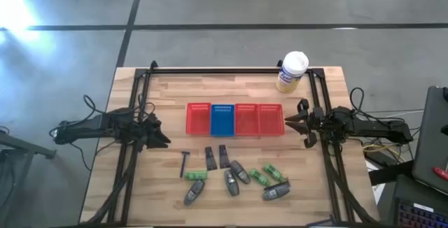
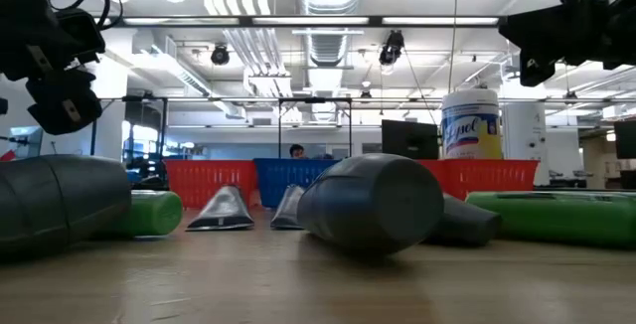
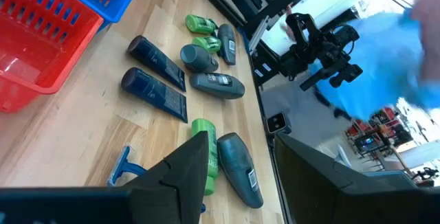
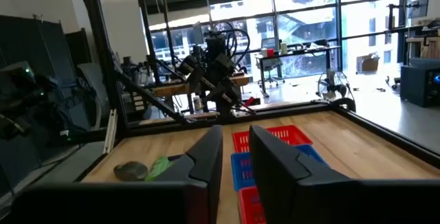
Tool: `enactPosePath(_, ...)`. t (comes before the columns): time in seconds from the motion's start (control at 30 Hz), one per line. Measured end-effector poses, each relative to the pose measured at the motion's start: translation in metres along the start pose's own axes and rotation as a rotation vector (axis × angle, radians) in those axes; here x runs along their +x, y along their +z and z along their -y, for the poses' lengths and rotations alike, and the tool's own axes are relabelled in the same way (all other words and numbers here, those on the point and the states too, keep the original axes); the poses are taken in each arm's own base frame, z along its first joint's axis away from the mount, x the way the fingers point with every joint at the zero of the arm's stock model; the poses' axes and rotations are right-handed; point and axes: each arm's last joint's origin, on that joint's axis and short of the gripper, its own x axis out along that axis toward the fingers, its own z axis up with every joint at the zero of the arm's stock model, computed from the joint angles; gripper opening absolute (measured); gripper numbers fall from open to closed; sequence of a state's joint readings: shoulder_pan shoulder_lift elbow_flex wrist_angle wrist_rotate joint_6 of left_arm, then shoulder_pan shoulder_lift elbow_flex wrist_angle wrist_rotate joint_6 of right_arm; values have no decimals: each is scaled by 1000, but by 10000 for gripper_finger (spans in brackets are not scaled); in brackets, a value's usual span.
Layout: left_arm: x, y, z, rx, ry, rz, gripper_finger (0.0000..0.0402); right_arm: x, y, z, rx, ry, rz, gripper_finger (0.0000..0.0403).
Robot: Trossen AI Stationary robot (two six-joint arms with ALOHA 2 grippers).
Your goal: Pick & Place Travel size toiletries
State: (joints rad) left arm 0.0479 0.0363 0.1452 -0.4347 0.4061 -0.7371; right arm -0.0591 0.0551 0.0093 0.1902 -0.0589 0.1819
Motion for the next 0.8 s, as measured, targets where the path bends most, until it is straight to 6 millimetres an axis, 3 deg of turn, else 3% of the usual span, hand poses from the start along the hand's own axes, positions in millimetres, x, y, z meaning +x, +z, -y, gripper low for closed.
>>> enactPosePath(0.43,0,0,0,0,0,0,172,0,0,0,0,0,0,51)
enactPosePath(0.67,0,0,0,0,0,0,172,0,0,1,-262,-36,3,74)
enactPosePath(0.8,0,0,0,0,0,0,172,0,5,0,-12,-27,54,86)
